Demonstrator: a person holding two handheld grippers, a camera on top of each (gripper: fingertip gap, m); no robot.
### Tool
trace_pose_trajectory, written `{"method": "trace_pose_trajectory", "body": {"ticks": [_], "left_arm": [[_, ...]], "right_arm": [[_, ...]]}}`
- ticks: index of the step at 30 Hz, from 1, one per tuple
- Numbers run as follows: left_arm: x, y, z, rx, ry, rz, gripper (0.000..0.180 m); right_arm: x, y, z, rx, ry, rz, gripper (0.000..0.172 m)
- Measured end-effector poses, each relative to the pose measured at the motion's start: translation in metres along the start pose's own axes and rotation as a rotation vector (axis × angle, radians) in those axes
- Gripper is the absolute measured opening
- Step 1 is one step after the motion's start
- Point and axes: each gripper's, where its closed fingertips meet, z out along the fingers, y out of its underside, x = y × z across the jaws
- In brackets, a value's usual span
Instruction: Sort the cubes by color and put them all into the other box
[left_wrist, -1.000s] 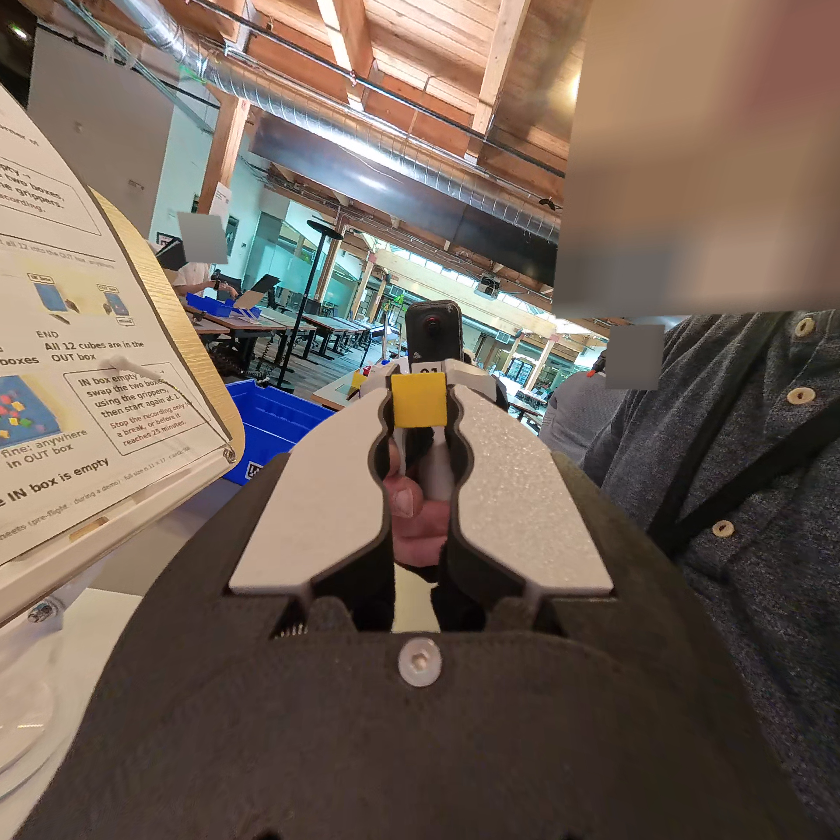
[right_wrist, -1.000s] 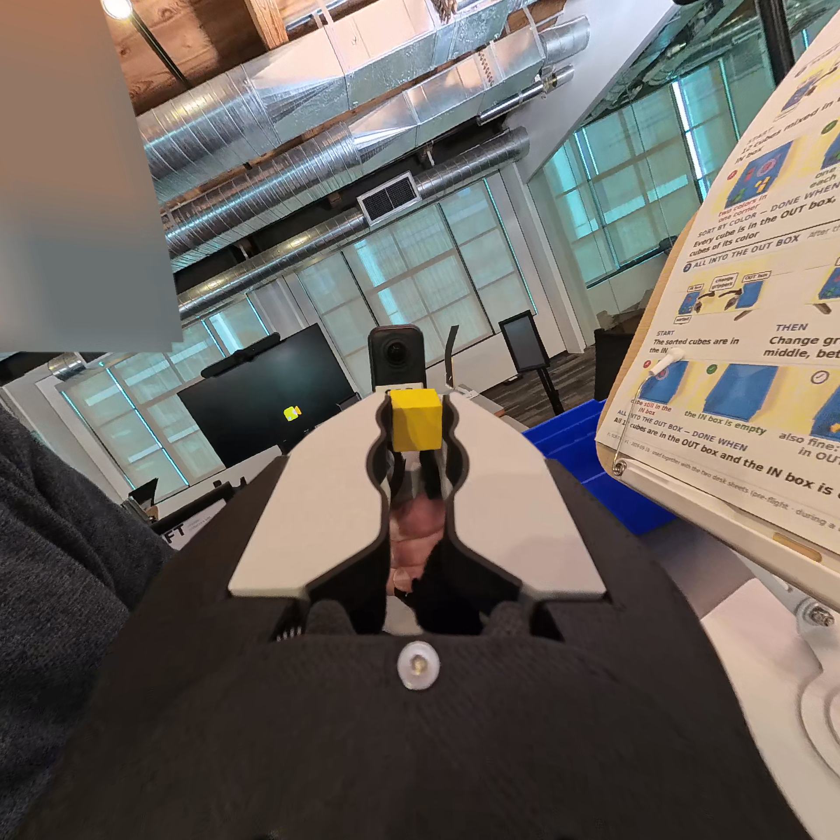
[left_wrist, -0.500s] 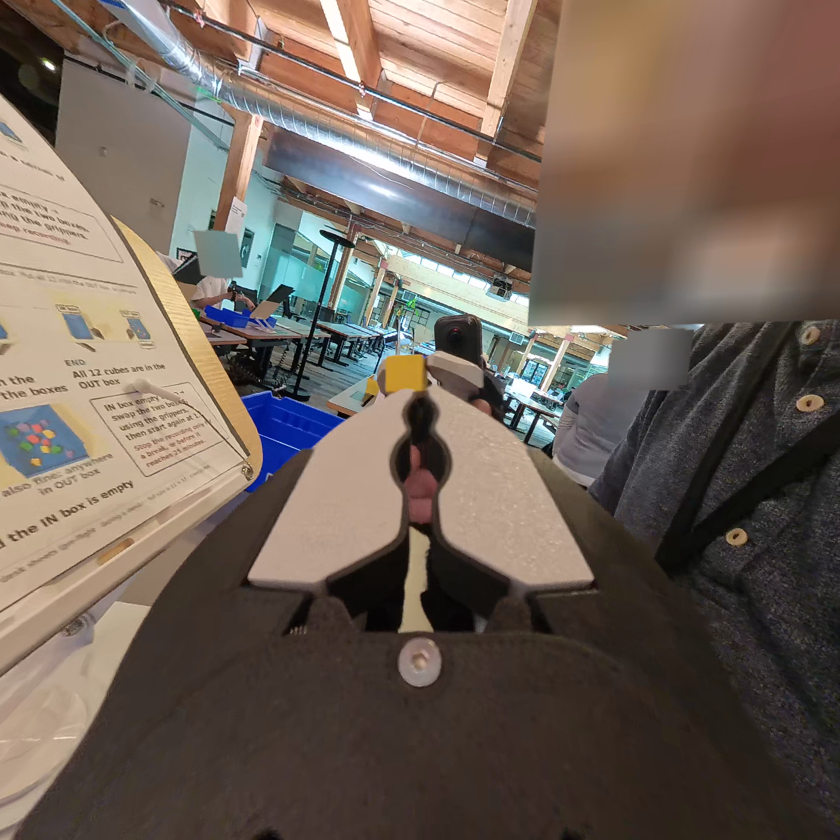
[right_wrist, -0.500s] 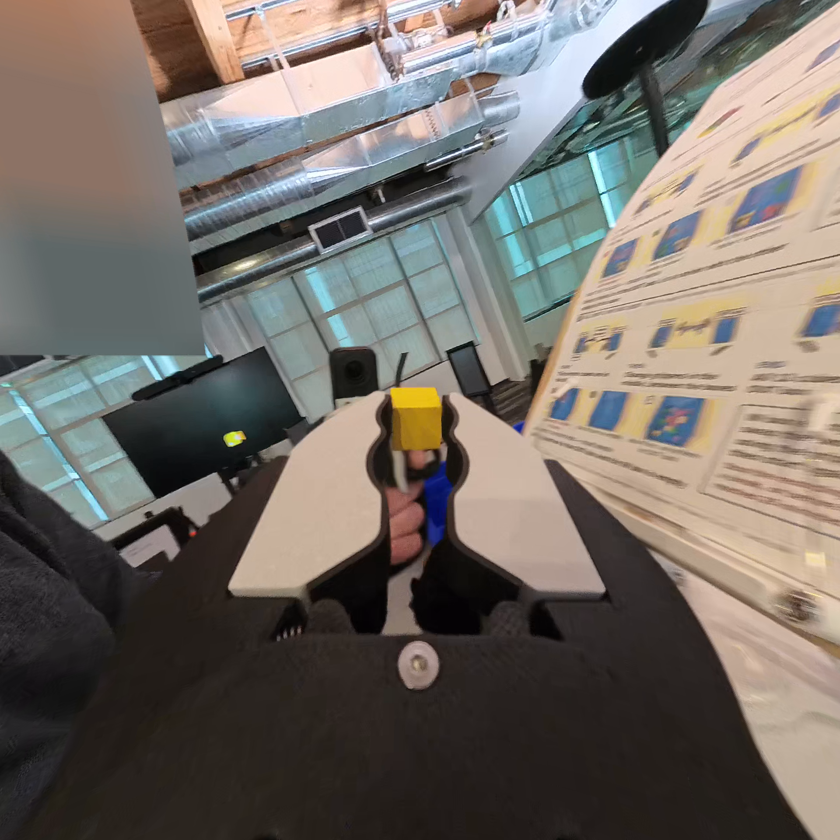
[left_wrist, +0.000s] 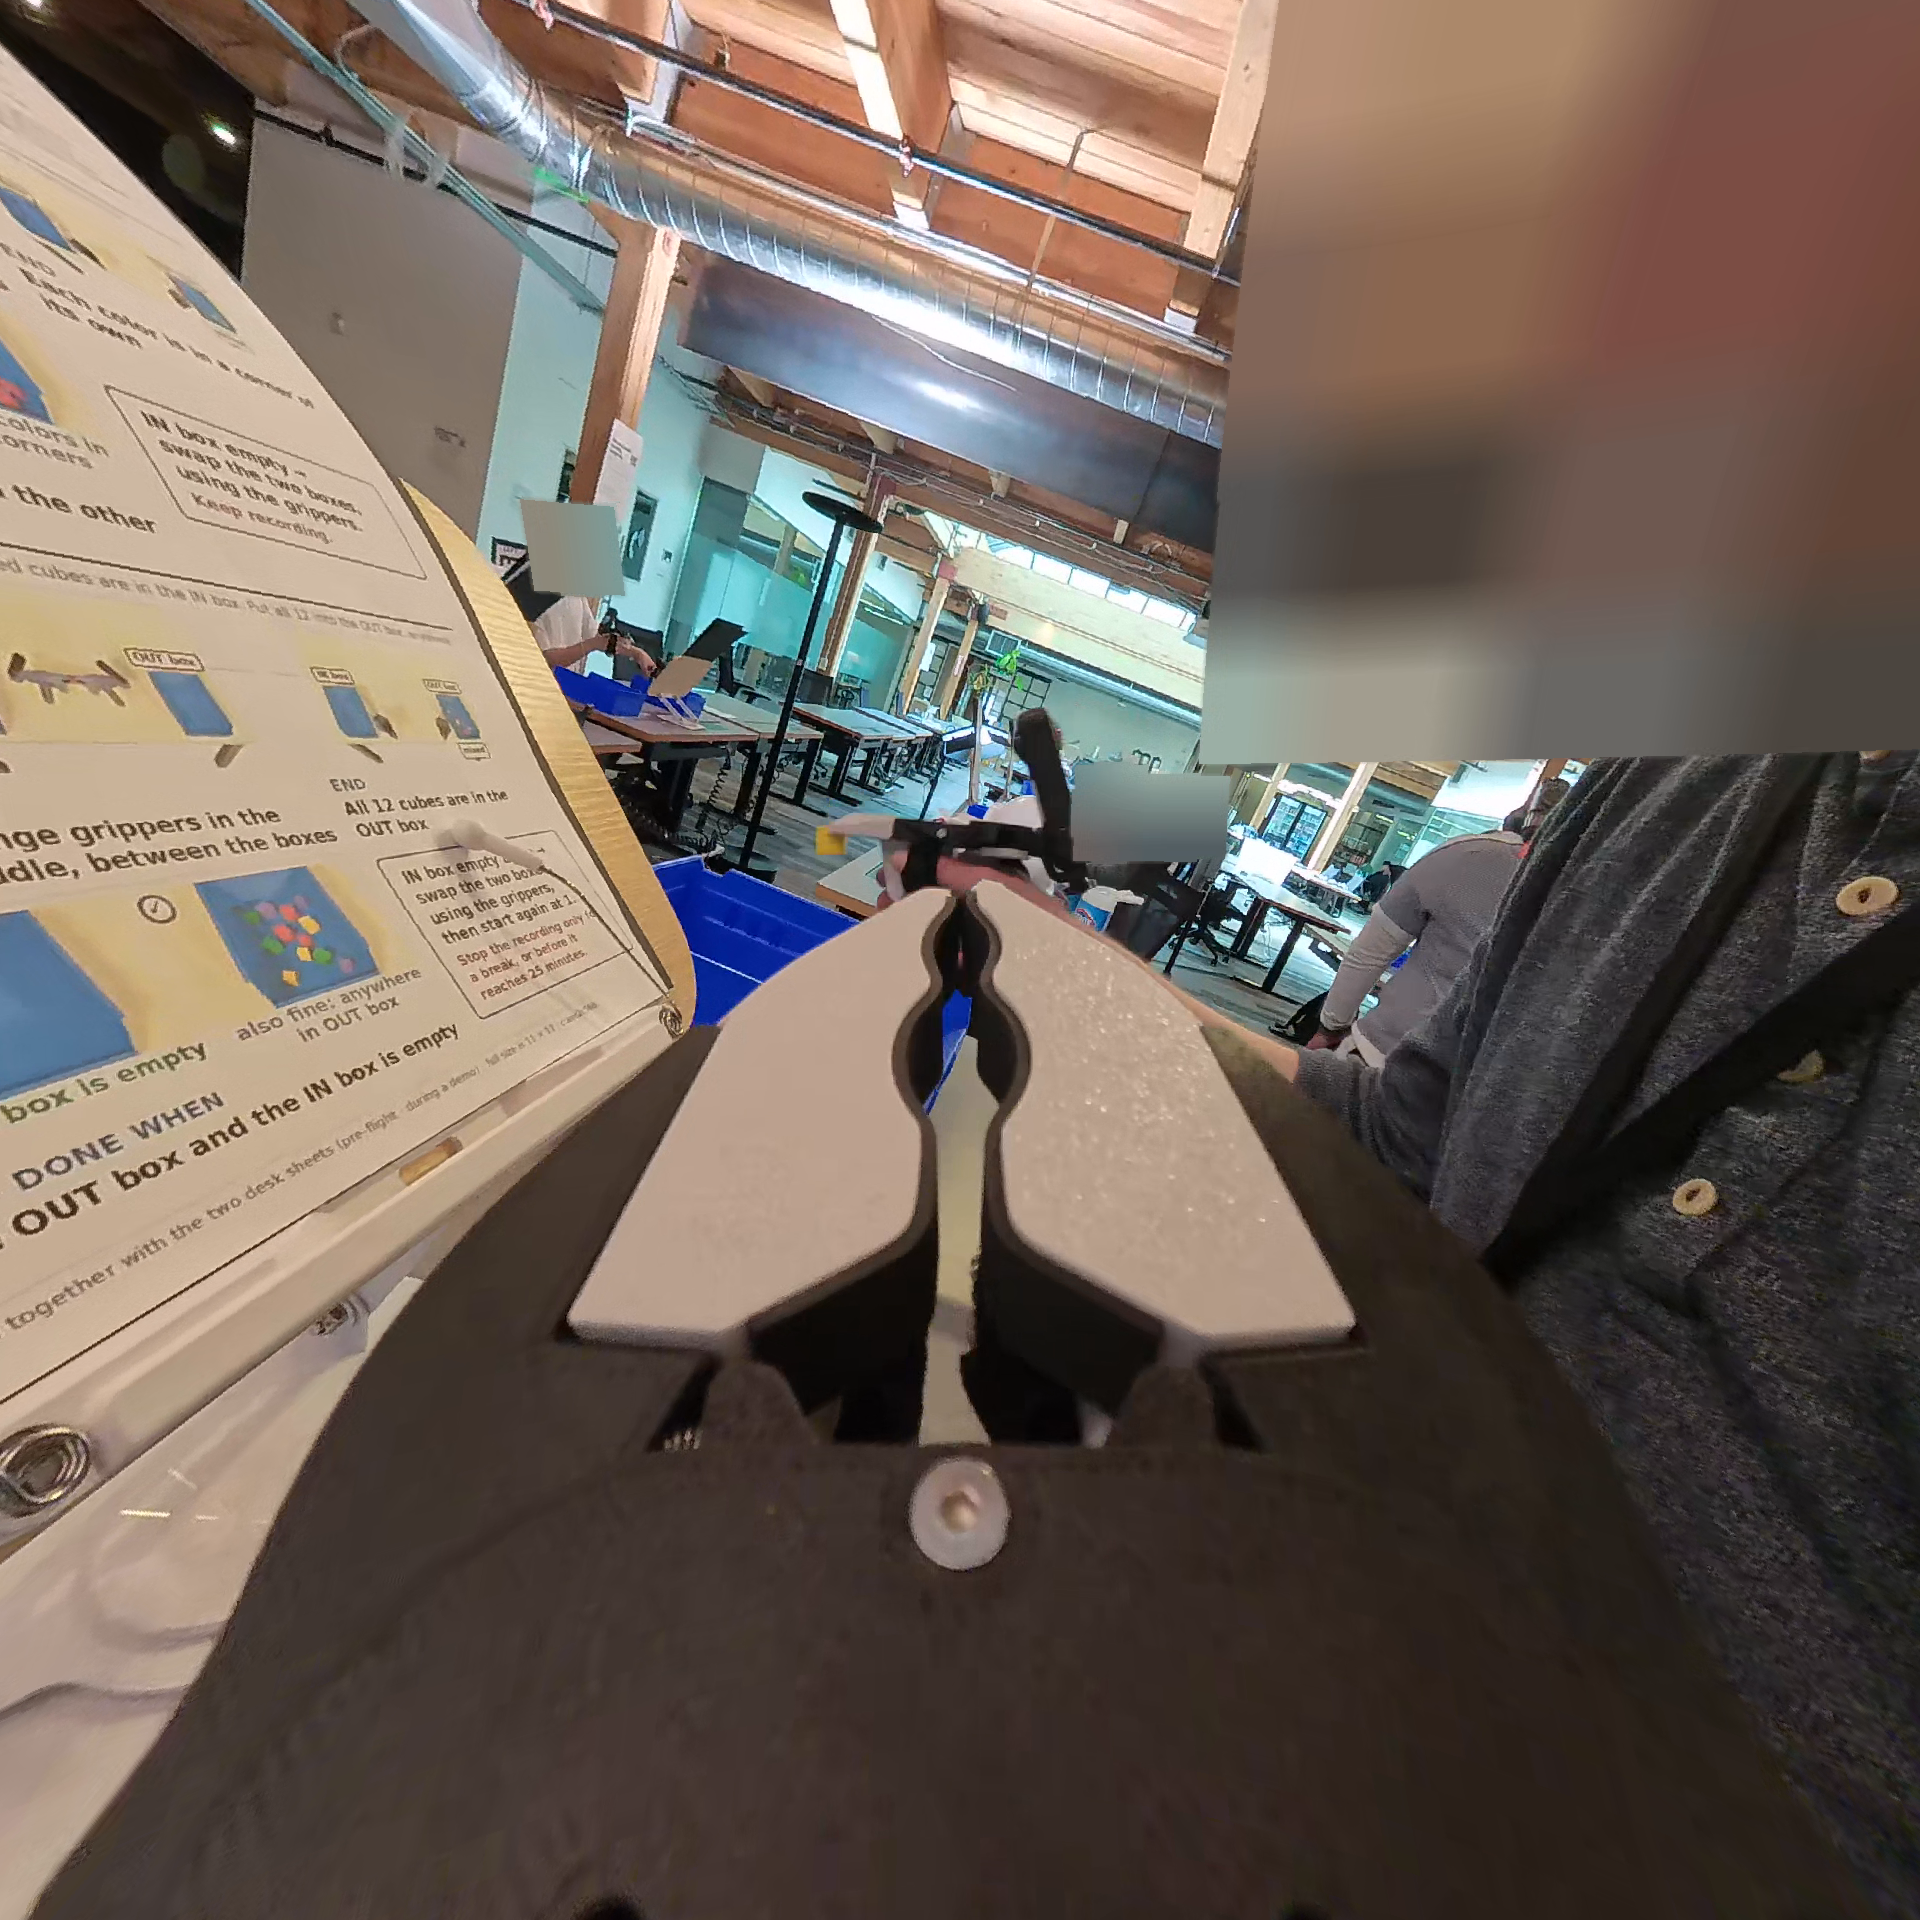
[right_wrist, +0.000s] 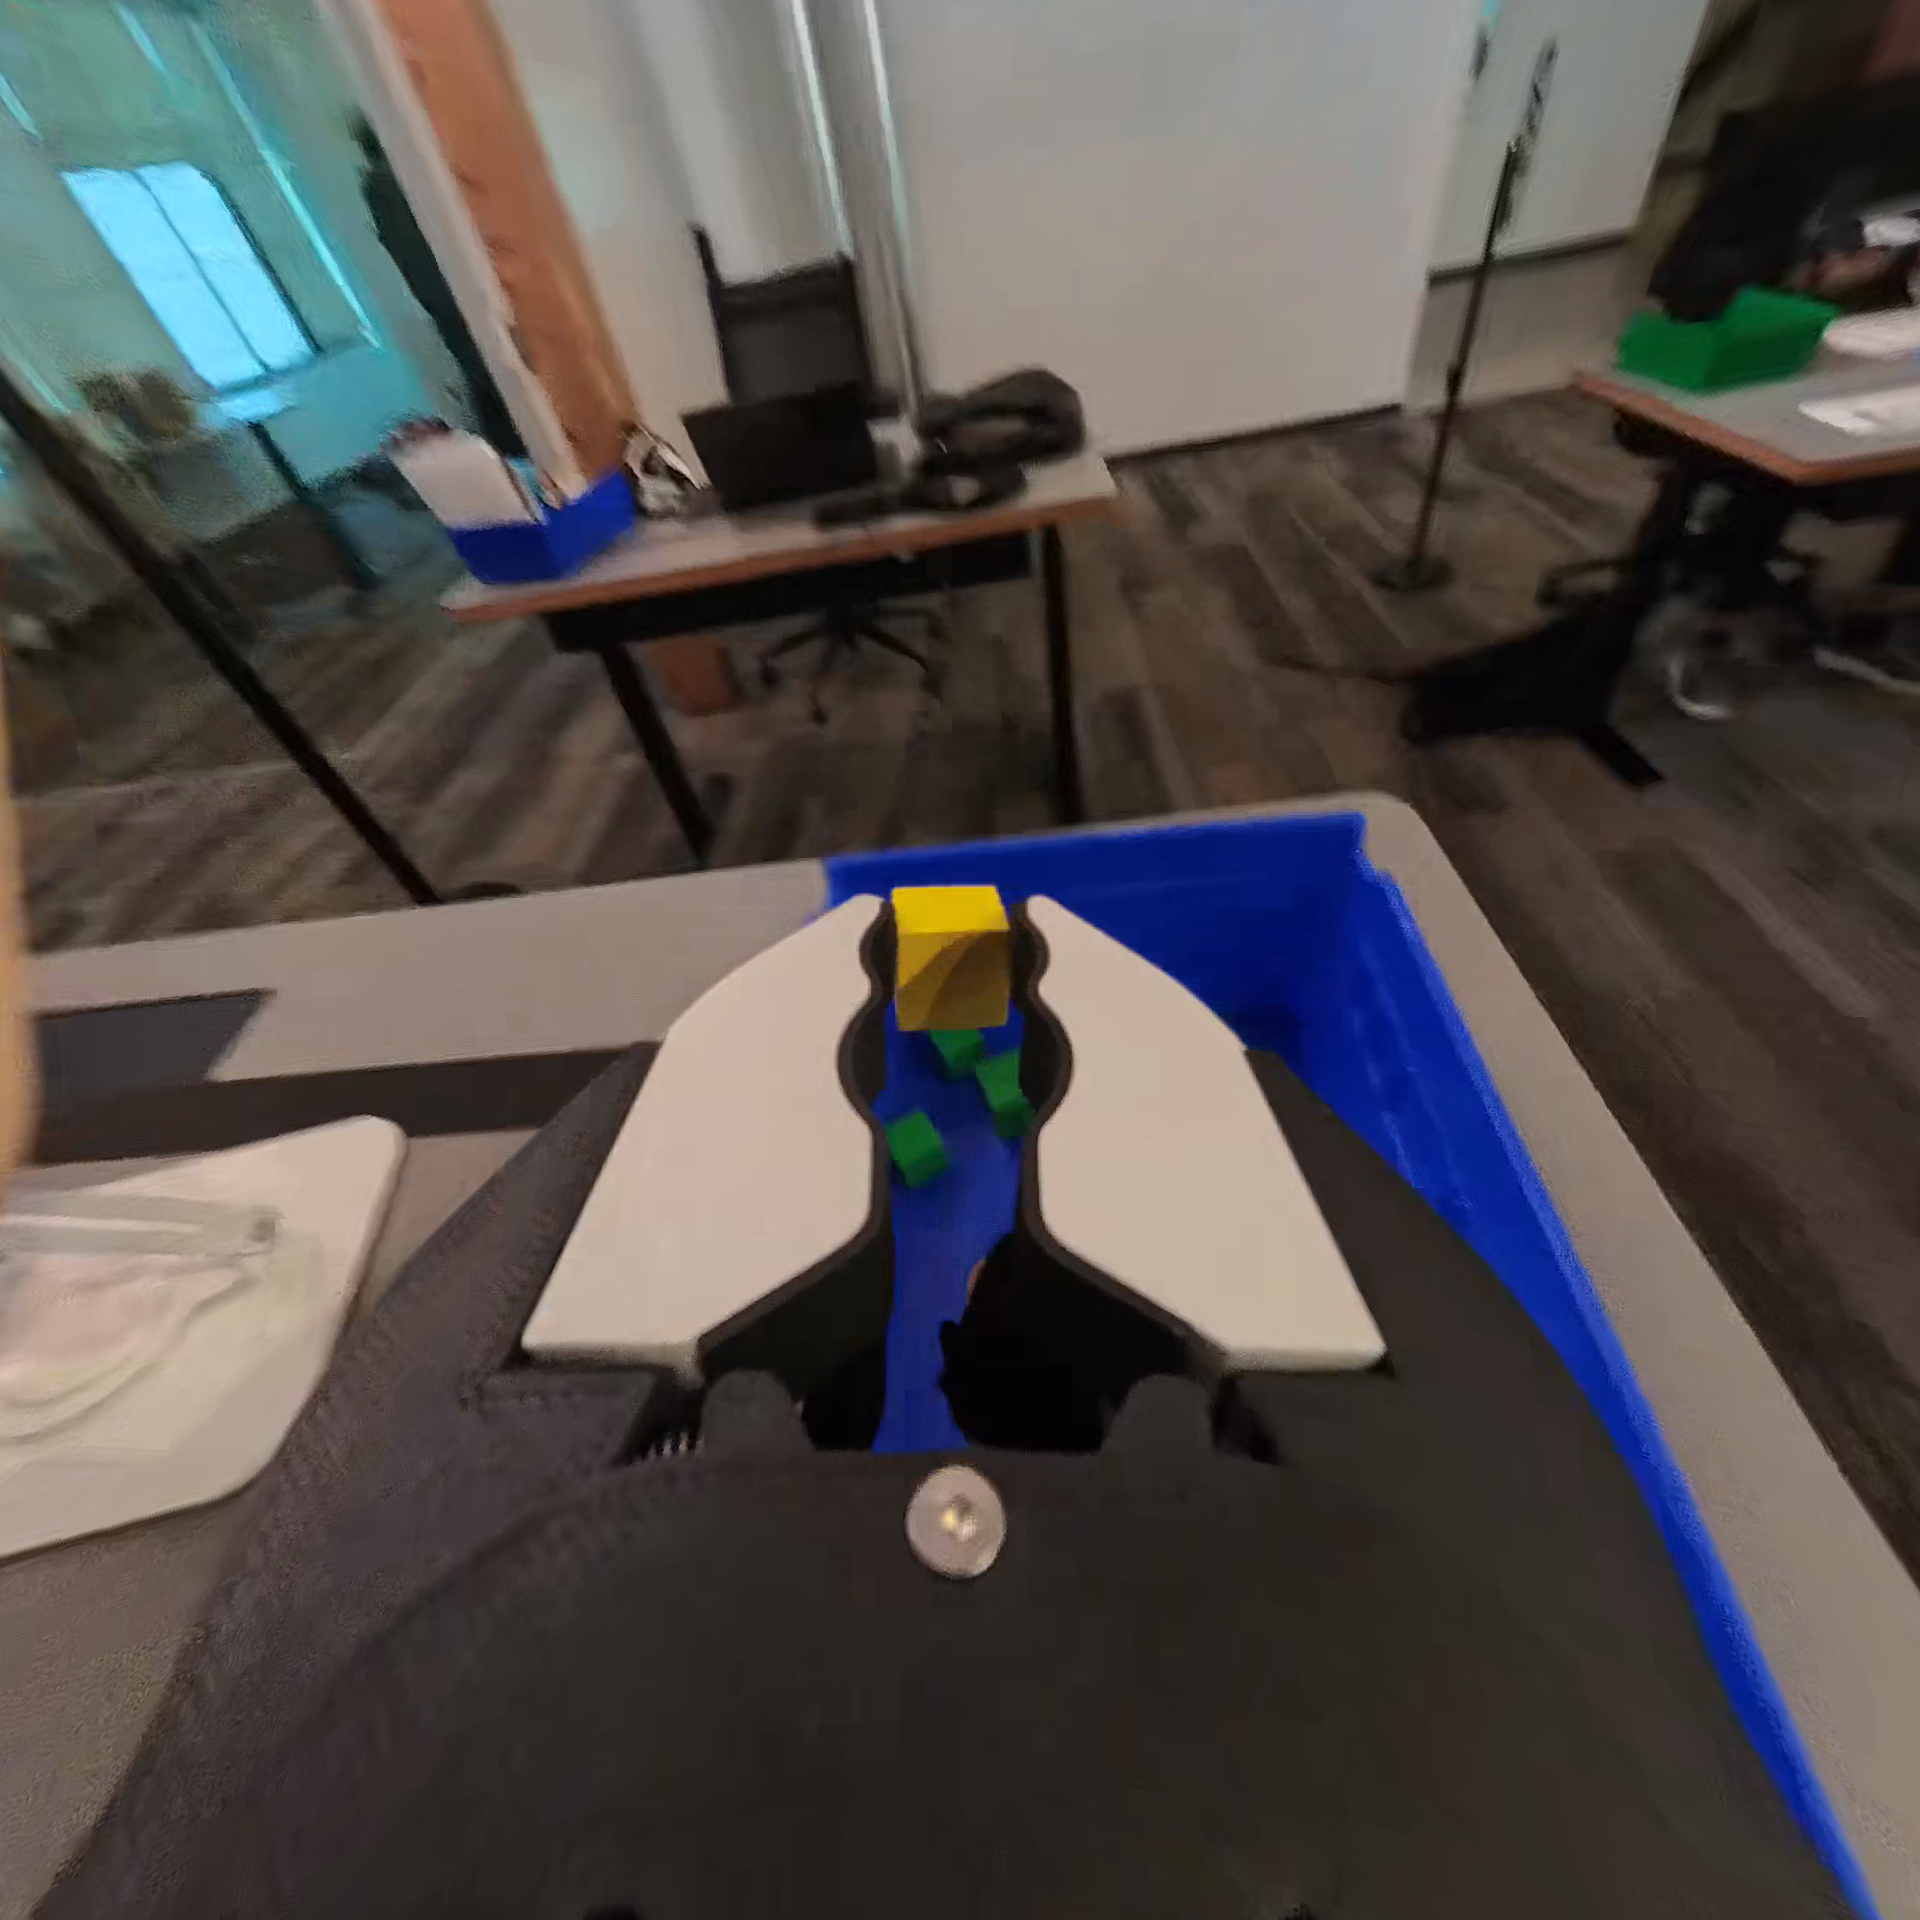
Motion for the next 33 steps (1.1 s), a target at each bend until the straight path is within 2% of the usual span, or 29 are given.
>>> {"method": "trace_pose_trajectory", "body": {"ticks": [2,6,12,15,23,26,30,33], "left_arm": [[-0.002,0.001,0.001,0.002,-0.001,-0.008,0.0],[-0.005,0.001,-0.001,-0.012,-0.015,0.003,0.0],[-0.014,0.002,-0.016,-0.017,-0.059,0.006,0.0],[-0.019,0.002,-0.023,-0.01,-0.077,-0.001,0.0],[-0.026,0.001,-0.03,-0.017,-0.087,-0.004,0.0],[-0.027,0.001,-0.032,-0.028,-0.098,0.005,0.0],[-0.029,0.001,-0.043,-0.073,-0.153,0.041,0.0],[-0.044,-0.003,-0.069,-0.125,-0.276,0.097,0.0]], "right_arm": [[0.025,0.025,0.016,-0.106,0.088,-0.041,0.021],[0.051,0.073,0.041,-0.274,0.16,-0.037,0.021],[0.068,0.129,0.057,-0.537,0.233,-0.15,0.022],[0.075,0.146,0.06,-0.61,0.256,-0.15,0.022],[0.091,0.152,0.079,-0.643,0.336,-0.196,0.022],[0.094,0.147,0.082,-0.634,0.35,-0.222,0.036],[0.082,0.116,0.07,-0.526,0.326,-0.222,0.036],[0.055,0.086,0.053,-0.413,0.26,-0.231,0.03]]}}
